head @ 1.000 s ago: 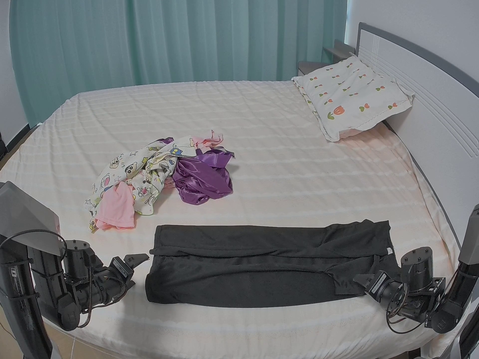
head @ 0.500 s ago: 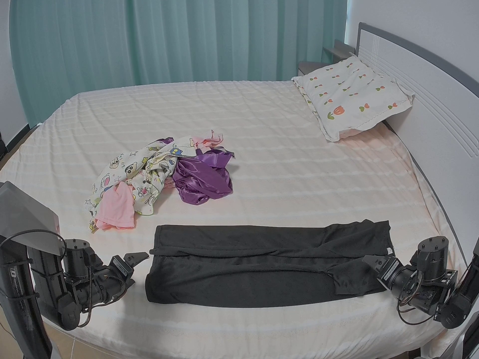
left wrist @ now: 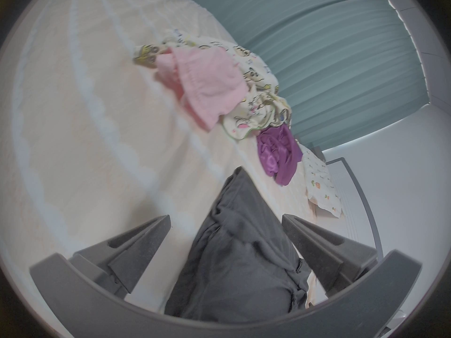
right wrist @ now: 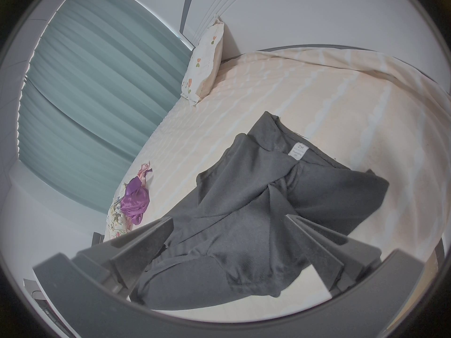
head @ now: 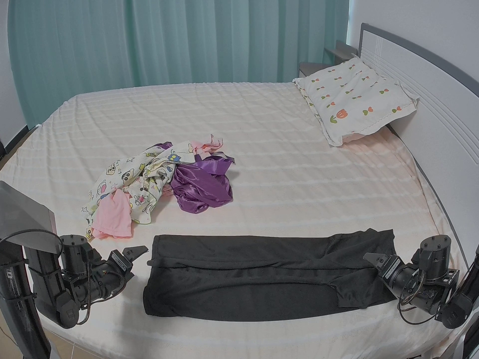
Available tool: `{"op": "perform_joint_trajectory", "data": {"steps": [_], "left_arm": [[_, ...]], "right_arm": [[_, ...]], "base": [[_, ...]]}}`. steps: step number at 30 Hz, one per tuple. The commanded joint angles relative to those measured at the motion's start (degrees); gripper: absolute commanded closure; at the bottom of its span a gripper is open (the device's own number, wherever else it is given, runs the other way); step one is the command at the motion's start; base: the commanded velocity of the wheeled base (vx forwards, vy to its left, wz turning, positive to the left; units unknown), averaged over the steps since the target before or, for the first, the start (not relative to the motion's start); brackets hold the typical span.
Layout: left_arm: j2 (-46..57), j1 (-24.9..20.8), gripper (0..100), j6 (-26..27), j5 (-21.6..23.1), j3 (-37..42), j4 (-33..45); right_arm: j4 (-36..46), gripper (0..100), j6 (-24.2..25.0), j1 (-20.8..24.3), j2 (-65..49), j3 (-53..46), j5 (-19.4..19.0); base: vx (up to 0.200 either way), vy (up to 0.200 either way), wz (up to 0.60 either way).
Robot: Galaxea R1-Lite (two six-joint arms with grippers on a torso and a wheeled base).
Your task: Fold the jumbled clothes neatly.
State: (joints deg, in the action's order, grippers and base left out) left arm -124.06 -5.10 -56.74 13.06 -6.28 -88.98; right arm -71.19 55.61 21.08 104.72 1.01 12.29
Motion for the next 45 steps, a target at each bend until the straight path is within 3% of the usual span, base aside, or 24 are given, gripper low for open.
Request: {"op": "perform_joint_trajectory", "data": {"steps": [1,6,7,12,18,26,27,45], "left_arm": [[2.8,-0.1,0,1.1,0.1,-1.9,-1.0],[2.3,-1.7,0,6.4,0.3,-5.3,-0.1],[1.5,-2.6,0,10.2,0.4,-7.8,2.0],[1.1,-4.7,0,12.4,0.7,-14.1,11.1],[0.8,-4.9,0,19.2,0.6,-18.2,19.1],[-0.4,-5.0,0,19.9,0.2,-18.1,21.0],[-1.1,-4.8,100,20.7,0.1,-18.0,21.2],[0.3,-4.6,100,21.8,-3.7,-12.0,20.5]], "right_arm": [[0.0,0,0.0,0.4,0.0,-0.7,-0.1],[0.0,0,0.1,0.3,0.0,-0.6,-0.2],[0.0,0,0.2,0.4,0.2,-0.7,-0.2],[0.0,0,0.4,0.5,0.6,-0.7,-0.5],[0.0,0,0.4,0.5,0.4,-0.7,-0.5],[0.0,0,0.4,0.5,0.4,-0.7,-0.5],[0.0,0,0.4,0.5,0.4,-0.7,-0.5],[0.0,0,0.4,-0.2,0.5,-0.5,-0.7]], "base": [[0.000,0.000,0.00],[0.000,0.000,0.00],[0.000,0.000,0.00],[0.000,0.000,0.00],[0.000,0.000,0.00],[0.000,0.000,0.00],[0.000,0.000,0.00],[0.000,0.000,0.00]]}}
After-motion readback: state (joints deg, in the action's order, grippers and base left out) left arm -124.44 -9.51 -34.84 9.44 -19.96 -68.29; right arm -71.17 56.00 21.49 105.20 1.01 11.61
